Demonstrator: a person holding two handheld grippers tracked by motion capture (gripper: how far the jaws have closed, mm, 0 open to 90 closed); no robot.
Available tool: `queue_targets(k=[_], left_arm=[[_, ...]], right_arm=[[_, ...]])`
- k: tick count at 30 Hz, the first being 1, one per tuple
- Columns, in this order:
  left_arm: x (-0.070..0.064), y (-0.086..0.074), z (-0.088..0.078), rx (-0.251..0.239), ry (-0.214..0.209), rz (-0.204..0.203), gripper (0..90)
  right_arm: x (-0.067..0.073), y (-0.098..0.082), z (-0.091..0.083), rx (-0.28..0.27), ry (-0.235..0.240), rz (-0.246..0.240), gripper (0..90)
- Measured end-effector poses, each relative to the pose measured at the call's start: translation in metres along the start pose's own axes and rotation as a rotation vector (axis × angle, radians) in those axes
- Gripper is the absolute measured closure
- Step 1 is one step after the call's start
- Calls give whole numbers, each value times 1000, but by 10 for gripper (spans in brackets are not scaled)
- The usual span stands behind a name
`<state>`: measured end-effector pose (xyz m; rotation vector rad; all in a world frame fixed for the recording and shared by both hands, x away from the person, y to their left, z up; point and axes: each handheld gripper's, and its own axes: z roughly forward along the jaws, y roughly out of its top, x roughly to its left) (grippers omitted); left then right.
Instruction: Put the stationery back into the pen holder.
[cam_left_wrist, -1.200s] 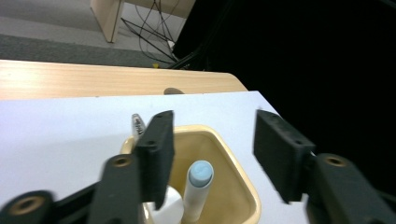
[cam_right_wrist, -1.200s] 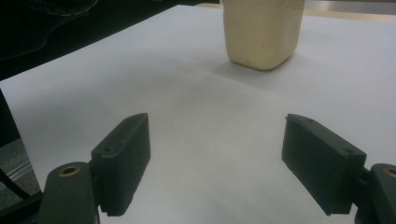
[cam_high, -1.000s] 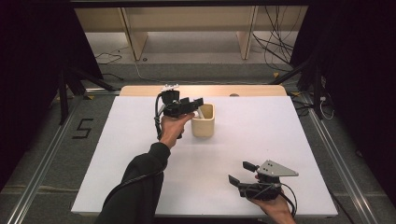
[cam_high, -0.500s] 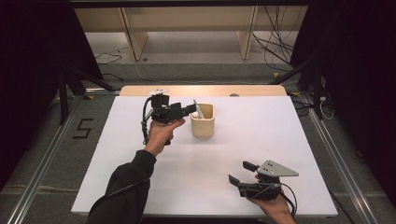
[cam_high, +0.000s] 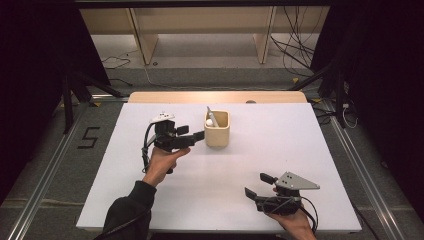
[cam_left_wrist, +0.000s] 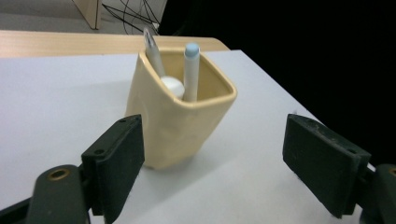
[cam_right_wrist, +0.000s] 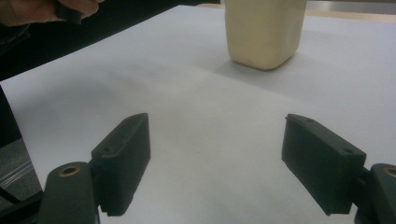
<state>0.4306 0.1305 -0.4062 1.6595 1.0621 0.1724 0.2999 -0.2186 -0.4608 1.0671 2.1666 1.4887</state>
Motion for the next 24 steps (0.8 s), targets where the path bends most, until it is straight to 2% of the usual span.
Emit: queue_targets(k=[8, 12, 17, 20, 22, 24], left_arm=[[1, -27, -11, 16, -12, 23, 203], [-1, -34, -14, 28, -12, 44, 203], [-8, -44, -13, 52, -16, 107, 203], [-12, -48, -14, 55, -33, 137, 201], [-15, -51, -16, 60, -39, 173, 201], [-17, -54, -17, 57, -49, 187, 201]], right_arm=[[1, 0, 1, 2, 2, -1, 243], [2, 0, 1, 0, 4, -2, 243], [2, 0, 0, -6, 3, -5, 242], [1, 0, -1, -13, 2, -4, 239], [0, 0, -2, -14, 0, -2, 238], [-1, 0, -3, -13, -5, -4, 236]])
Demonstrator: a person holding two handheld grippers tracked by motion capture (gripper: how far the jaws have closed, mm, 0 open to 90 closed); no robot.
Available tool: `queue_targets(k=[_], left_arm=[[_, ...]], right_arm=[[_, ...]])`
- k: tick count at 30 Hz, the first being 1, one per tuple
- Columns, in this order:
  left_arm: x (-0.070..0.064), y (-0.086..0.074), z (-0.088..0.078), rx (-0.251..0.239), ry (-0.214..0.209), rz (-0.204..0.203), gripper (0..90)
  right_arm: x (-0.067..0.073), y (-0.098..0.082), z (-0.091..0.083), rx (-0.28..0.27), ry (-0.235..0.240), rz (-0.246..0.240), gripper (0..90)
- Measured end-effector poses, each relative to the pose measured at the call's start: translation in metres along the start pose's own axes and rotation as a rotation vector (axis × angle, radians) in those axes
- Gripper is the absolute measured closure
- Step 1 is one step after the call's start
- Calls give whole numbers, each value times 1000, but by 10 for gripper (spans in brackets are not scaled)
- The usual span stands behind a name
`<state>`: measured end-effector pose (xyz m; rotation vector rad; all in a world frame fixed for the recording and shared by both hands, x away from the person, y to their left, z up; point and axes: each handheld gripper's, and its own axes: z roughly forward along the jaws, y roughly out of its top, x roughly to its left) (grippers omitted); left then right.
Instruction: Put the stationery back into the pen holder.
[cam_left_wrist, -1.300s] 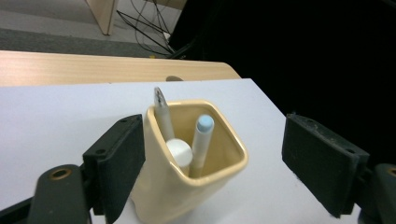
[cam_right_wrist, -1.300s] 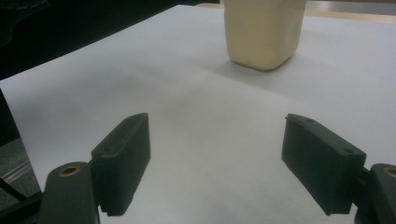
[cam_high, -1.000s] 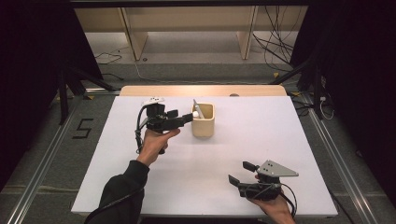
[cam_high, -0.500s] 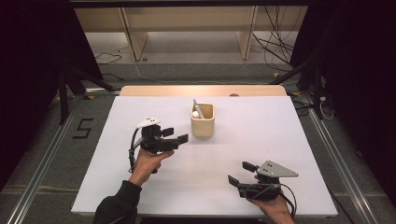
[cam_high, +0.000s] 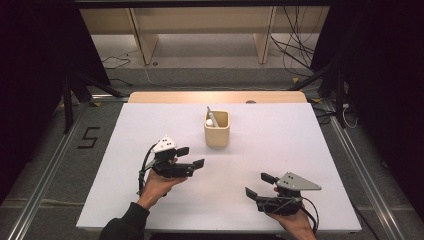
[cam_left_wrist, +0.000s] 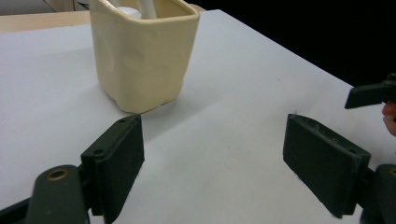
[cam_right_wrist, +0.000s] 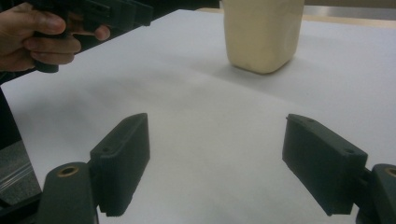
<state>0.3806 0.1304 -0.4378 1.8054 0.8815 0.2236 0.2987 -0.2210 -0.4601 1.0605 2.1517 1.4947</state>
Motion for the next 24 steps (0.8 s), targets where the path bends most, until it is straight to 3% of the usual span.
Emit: queue_targets(k=[6, 10, 16, 21, 24], left_arm=[[-5, -10, -10, -2, 15, 66, 200], [-6, -18, -19, -20, -11, 62, 200], [-2, -31, -27, -33, -15, 51, 194], [-6, -38, -31, -36, -6, 95, 190], [-7, -41, -33, -41, -8, 89, 190]], right_arm=[[-2, -1, -2, -3, -3, -3, 233], [-2, -1, -3, -5, -8, -12, 232], [1, -2, -4, -4, -9, -32, 222], [2, -3, -4, -4, -11, -43, 218], [2, -4, -5, -4, -13, -45, 216]])
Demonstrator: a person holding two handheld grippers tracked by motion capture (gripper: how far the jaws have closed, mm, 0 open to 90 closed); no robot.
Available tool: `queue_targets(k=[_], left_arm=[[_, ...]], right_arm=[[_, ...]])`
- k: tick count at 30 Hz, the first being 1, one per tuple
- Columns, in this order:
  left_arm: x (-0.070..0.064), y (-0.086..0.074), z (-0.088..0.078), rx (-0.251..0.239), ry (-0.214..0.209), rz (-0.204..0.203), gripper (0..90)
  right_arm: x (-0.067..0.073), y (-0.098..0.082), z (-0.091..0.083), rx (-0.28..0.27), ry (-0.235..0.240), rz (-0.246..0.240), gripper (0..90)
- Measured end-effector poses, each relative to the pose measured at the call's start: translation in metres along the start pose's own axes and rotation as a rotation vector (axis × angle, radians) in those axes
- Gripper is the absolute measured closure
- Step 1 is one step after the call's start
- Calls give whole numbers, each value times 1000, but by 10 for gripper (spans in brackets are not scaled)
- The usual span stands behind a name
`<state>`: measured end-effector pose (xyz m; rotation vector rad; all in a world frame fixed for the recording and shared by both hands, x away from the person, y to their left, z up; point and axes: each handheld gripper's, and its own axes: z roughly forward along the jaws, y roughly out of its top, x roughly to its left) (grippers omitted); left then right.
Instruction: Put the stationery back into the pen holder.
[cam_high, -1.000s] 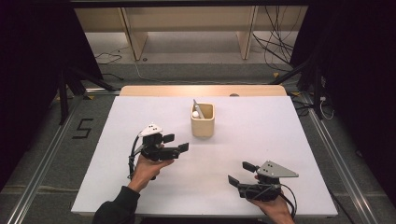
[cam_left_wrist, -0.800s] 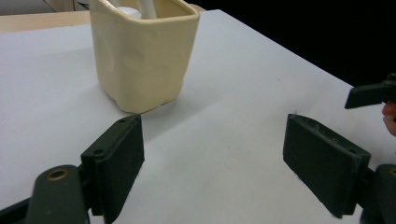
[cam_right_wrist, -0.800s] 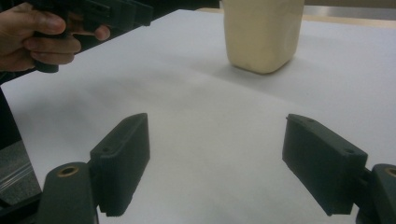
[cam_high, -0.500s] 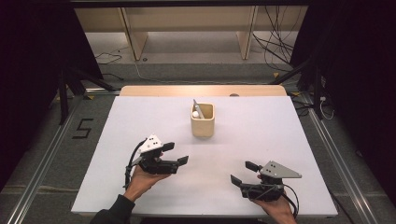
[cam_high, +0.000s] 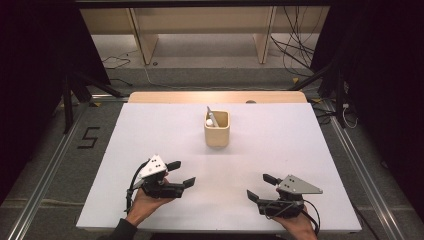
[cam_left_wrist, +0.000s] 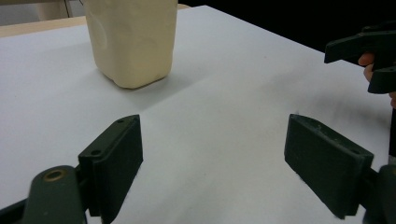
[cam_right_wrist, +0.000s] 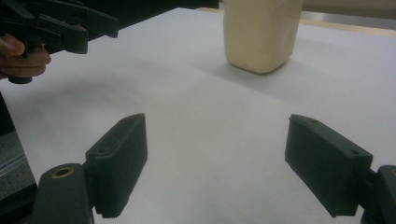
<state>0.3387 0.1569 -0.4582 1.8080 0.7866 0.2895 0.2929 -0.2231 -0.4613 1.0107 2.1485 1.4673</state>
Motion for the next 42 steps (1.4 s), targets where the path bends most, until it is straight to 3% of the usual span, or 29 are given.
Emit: queue_targets(k=[18, 42], left_arm=[[-1, -23, -15, 14, 38, -20, 190], [1, -27, -16, 0, 40, -51, 187]], right_arm=[[0, -2, -2, 3, -13, -11, 212], [1, -3, -1, 6, -16, -14, 210]])
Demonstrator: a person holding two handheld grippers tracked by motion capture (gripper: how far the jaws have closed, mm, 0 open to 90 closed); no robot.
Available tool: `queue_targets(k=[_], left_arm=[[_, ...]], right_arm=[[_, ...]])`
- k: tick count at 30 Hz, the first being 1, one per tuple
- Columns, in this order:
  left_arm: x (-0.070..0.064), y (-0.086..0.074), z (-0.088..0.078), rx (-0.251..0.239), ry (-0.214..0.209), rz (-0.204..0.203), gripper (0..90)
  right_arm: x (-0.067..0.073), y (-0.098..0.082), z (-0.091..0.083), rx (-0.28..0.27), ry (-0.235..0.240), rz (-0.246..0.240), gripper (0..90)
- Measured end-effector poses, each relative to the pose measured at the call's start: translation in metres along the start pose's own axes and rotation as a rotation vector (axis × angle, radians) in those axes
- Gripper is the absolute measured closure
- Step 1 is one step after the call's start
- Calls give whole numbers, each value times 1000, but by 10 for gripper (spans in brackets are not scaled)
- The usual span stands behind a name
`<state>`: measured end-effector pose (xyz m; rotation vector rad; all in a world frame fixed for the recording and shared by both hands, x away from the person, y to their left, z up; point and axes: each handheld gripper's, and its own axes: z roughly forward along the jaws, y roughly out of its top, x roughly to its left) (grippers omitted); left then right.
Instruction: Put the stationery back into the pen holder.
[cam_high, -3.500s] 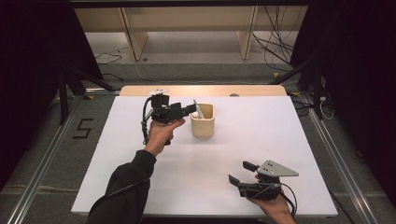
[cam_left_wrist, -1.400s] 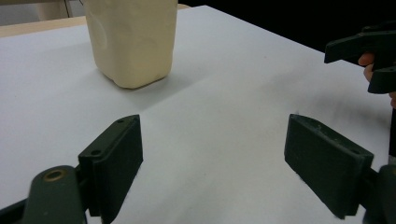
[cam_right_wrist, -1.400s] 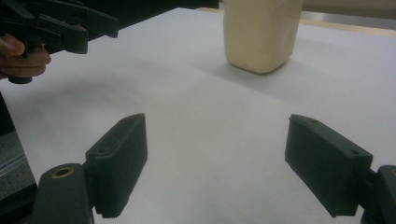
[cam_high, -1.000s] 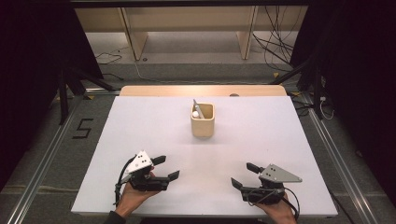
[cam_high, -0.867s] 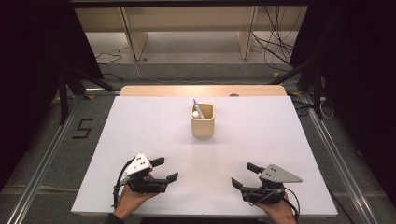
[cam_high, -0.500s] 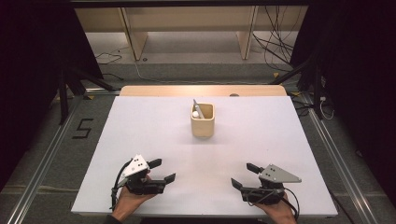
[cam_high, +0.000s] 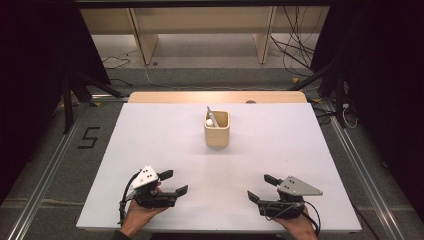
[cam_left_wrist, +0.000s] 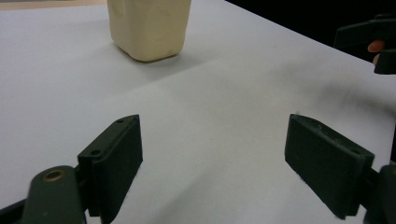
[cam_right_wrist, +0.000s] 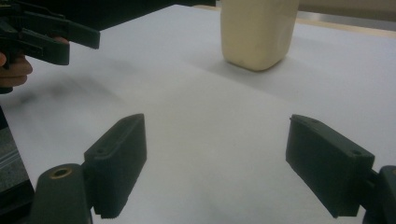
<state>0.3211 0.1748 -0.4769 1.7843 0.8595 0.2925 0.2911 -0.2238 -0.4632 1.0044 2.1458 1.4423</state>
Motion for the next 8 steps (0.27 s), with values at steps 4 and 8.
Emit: queue_targets(k=[4, 8], left_arm=[[1, 0, 0, 1, 1, 1, 187], [1, -1, 1, 3, 3, 1, 187]], right_arm=[[0, 0, 0, 3, 0, 0, 210], [0, 0, 1, 5, -1, -2, 210]])
